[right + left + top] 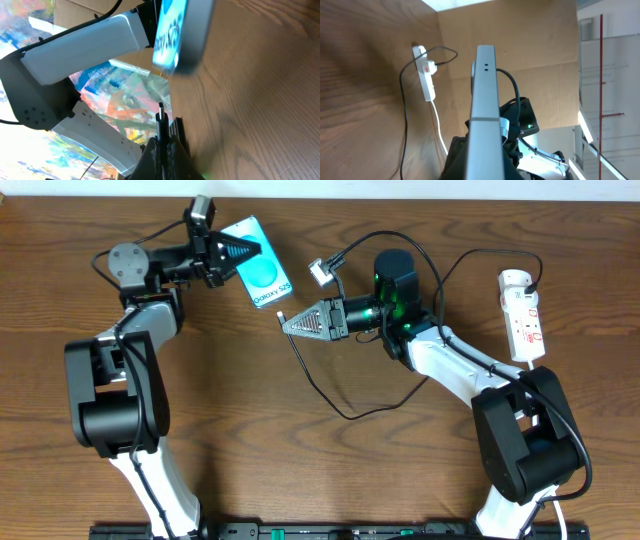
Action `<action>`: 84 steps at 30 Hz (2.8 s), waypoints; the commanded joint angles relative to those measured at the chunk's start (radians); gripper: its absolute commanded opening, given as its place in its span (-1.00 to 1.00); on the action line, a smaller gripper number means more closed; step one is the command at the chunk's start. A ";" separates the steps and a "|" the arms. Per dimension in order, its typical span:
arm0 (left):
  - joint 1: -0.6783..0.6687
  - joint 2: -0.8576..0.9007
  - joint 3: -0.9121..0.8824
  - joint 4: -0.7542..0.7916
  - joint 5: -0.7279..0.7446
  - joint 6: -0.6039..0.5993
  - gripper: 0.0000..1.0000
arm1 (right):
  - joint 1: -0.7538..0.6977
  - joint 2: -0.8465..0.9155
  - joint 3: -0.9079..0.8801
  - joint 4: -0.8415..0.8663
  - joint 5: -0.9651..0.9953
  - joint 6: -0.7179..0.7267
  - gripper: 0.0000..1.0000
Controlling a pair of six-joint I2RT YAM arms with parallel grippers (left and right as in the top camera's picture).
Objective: Plug charger to phone and switch on socket
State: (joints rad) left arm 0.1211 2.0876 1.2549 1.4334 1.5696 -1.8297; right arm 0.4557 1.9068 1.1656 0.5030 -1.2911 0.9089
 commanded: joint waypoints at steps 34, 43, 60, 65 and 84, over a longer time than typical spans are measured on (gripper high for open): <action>-0.025 -0.012 0.012 0.013 0.002 0.011 -0.85 | -0.046 -0.003 0.002 0.007 -0.055 0.016 -0.98; -0.025 -0.012 0.012 0.013 0.002 0.019 -0.86 | -0.046 -0.003 0.002 0.021 -0.066 0.030 -0.98; -0.025 -0.012 0.012 0.013 0.002 0.053 -0.86 | -0.044 -0.003 0.002 0.021 -0.066 0.029 -0.98; -0.025 -0.012 0.012 0.012 0.002 0.047 -0.86 | -0.044 -0.003 0.002 0.021 -0.065 0.029 -0.98; -0.026 -0.012 0.012 0.013 0.002 0.037 -0.86 | -0.042 -0.003 0.002 0.016 -0.047 0.023 -0.98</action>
State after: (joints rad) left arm 0.0906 2.0880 1.2549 1.4338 1.5700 -1.7992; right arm 0.4145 1.9068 1.1656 0.5194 -1.3369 0.9344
